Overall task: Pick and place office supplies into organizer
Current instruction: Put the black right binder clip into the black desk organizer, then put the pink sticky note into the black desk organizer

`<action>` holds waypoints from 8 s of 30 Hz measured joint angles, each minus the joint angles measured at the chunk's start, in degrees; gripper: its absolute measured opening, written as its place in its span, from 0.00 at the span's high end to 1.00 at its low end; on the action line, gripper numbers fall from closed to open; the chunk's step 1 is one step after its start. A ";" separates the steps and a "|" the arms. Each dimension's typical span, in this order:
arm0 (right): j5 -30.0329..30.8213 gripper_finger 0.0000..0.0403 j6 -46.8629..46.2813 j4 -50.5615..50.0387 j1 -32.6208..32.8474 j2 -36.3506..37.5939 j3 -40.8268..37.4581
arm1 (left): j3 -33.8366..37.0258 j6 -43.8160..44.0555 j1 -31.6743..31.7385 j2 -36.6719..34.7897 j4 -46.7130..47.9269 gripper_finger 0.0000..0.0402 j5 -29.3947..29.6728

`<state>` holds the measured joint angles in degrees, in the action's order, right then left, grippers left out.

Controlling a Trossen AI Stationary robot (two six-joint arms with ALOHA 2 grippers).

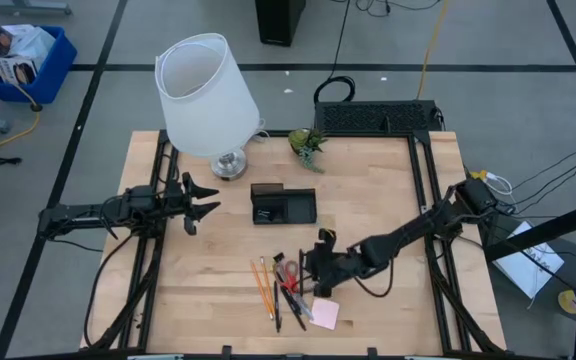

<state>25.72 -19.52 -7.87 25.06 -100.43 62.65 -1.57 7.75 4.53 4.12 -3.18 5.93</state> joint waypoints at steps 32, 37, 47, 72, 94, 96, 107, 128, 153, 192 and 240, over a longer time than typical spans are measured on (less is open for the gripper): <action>1.23 0.62 -25.64 -2.01 7.84 -1.30 -8.23 | -0.01 0.00 0.01 -0.02 -0.07 0.54 0.00; -5.60 0.62 -23.57 -2.62 7.07 -1.70 -7.85 | 0.01 0.00 0.01 -0.01 -0.03 0.54 0.01; -8.02 0.62 -29.81 -19.01 6.04 -2.00 -2.28 | 0.01 0.00 0.01 0.00 0.00 0.54 0.02; -24.82 0.62 -34.79 -28.80 3.03 -2.81 8.93 | 0.01 0.00 -0.01 0.00 -0.02 0.54 0.00; -39.26 0.56 -38.51 -35.75 -3.73 -10.18 18.29 | 0.00 0.00 0.01 0.00 0.00 0.54 0.02; -39.26 0.51 -39.85 -36.46 -3.91 -10.74 18.27 | 0.01 0.00 0.01 0.00 0.02 0.54 0.02; -37.61 0.24 -43.30 -35.65 -4.66 -11.75 18.31 | 0.01 0.00 -0.01 0.00 0.00 0.54 0.02; -40.49 0.25 -44.31 -35.25 -4.86 -16.28 18.88 | 0.01 0.00 0.01 0.00 0.06 0.54 0.02; -39.61 0.67 -43.59 -35.59 -4.31 -16.36 18.60 | 0.00 0.00 0.00 0.00 0.00 0.54 0.02; -6.67 0.64 -17.57 -5.31 -12.60 -14.44 18.49 | 0.01 0.00 0.01 0.00 0.00 0.54 0.00; -22.70 0.53 -9.57 -7.93 -11.67 -3.32 12.83 | 0.01 0.00 0.01 0.00 -0.01 0.54 -0.11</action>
<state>3.02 -29.09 -15.80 13.39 -103.75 75.48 -1.56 7.75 4.54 4.12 -3.19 5.82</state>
